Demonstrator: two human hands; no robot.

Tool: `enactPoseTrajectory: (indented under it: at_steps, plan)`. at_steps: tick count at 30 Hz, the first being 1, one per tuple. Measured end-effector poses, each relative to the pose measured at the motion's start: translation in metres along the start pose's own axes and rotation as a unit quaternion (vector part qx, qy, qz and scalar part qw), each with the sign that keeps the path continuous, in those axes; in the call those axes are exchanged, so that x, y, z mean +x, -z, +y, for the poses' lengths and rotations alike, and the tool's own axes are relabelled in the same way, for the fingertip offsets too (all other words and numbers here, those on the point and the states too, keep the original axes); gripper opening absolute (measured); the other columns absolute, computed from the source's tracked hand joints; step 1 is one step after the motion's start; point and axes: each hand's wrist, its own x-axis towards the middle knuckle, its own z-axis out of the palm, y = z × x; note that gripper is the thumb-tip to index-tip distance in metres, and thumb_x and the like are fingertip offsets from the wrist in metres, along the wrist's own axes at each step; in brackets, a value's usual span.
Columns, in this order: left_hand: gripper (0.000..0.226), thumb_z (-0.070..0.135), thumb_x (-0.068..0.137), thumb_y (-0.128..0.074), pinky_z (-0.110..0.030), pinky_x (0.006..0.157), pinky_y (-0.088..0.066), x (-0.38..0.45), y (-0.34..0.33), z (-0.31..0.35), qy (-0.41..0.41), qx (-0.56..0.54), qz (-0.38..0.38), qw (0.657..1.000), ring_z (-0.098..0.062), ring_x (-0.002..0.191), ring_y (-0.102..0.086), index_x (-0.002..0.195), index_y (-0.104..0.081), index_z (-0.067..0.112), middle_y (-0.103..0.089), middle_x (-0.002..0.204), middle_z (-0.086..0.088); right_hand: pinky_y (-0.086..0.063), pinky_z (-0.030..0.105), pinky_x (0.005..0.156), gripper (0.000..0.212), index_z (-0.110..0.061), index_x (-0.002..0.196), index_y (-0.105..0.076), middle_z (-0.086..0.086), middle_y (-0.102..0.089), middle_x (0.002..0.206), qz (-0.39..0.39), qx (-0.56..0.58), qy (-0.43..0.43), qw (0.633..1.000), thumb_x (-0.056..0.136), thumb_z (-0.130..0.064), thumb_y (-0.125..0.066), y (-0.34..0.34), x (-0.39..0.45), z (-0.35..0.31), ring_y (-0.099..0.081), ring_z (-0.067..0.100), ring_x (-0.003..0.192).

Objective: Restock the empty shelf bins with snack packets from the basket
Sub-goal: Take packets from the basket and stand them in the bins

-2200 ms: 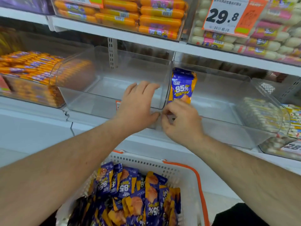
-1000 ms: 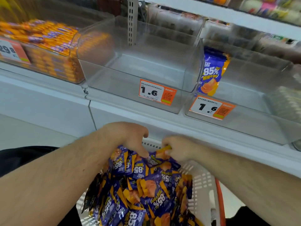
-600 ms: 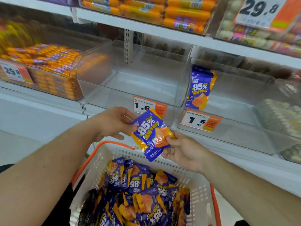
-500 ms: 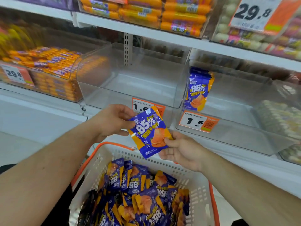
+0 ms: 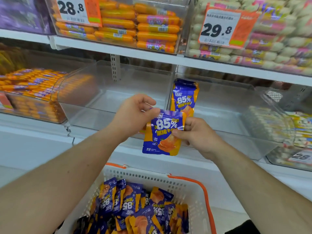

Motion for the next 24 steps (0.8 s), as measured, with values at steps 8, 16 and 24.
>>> enactPoseTrajectory:
  at_steps: [8, 16, 24]
  plan:
    - [0.028, 0.037, 0.088, -0.045, -0.034, 0.085, -0.048, 0.029, -0.031, -0.029, -0.004, 0.316, -0.046, 0.948, -0.025, 0.096, -0.064, 0.109, -0.062, 0.030, -0.071, 0.107, 0.008, -0.028, 0.023, 0.047, 0.017, -0.016, 0.083, -0.065, -0.004, -0.063, 0.060, 0.196, 0.037, 0.059, 0.978, 0.090, 0.000, -0.062, 0.066, 0.014, -0.029, -0.035, 0.009, 0.043]
    - [0.056, 0.078, 0.082, -0.042, -0.035, 0.083, -0.038, 0.027, -0.040, -0.044, -0.119, 0.591, -0.023, 0.798, -0.019, 0.101, -0.061, 0.113, -0.055, 0.033, -0.069, 0.104, 0.008, -0.033, 0.025, 0.051, 0.014, -0.020, 0.084, -0.058, 0.005, -0.058, 0.076, 0.209, -0.067, -0.112, 0.969, 0.091, -0.012, -0.066, 0.098, 0.079, -0.018, -0.040, 0.014, 0.053]
    - [0.057, 0.079, 0.084, -0.038, -0.035, 0.081, -0.039, 0.029, -0.043, -0.050, -0.127, 0.614, -0.012, 0.779, -0.018, 0.096, -0.062, 0.112, -0.055, 0.032, -0.068, 0.100, 0.008, -0.051, 0.031, 0.060, 0.017, -0.012, 0.079, -0.057, 0.009, -0.064, 0.071, 0.214, -0.199, -0.124, 0.948, 0.087, -0.011, -0.071, 0.075, 0.129, 0.006, -0.057, 0.017, 0.057]
